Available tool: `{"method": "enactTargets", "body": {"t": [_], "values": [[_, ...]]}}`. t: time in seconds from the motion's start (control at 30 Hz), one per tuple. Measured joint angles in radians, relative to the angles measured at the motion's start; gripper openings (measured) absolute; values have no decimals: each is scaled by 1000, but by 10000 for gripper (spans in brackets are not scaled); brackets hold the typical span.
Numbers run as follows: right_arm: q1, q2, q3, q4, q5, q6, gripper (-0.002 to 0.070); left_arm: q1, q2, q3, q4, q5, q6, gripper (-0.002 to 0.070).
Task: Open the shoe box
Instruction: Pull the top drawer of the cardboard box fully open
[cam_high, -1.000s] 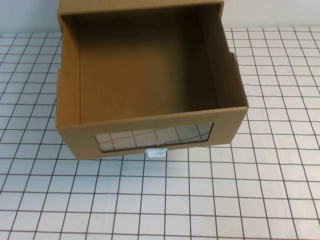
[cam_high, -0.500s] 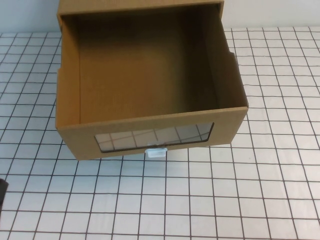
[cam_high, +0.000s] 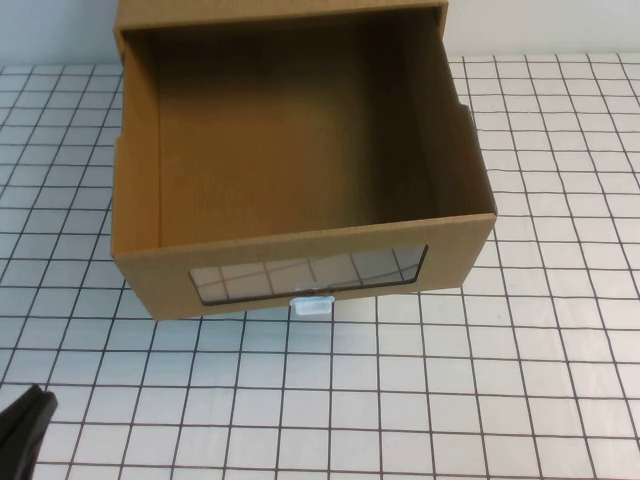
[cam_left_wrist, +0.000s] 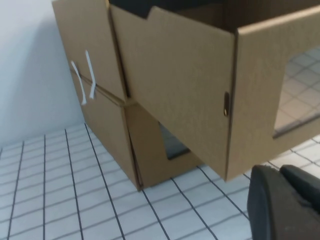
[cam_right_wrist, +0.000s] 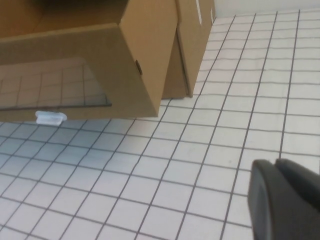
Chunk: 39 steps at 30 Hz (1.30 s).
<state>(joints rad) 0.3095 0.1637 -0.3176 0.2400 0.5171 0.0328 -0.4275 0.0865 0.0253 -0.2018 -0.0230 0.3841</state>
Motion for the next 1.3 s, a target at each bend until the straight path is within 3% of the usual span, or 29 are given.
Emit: {"method": "enactTargets", "body": {"t": [0.5, 0.7, 0.97, 1.17, 1.3], "values": [[0, 0, 0, -48, 96, 0, -13, 0, 0, 1, 0, 53, 0, -2], [-3, -2, 29, -178, -27, 0, -13, 0, 0, 1, 0, 55, 0, -2], [-205, -83, 225, -246, -358, 0, -13, 0, 0, 1, 0, 55, 0, -2], [-258, -171, 338, -215, -377, 0, -13, 0, 0, 1, 0, 55, 0, -2], [-258, -171, 340, -186, -284, 0, -13, 0, 2, 1, 0, 55, 0, -2]]}}
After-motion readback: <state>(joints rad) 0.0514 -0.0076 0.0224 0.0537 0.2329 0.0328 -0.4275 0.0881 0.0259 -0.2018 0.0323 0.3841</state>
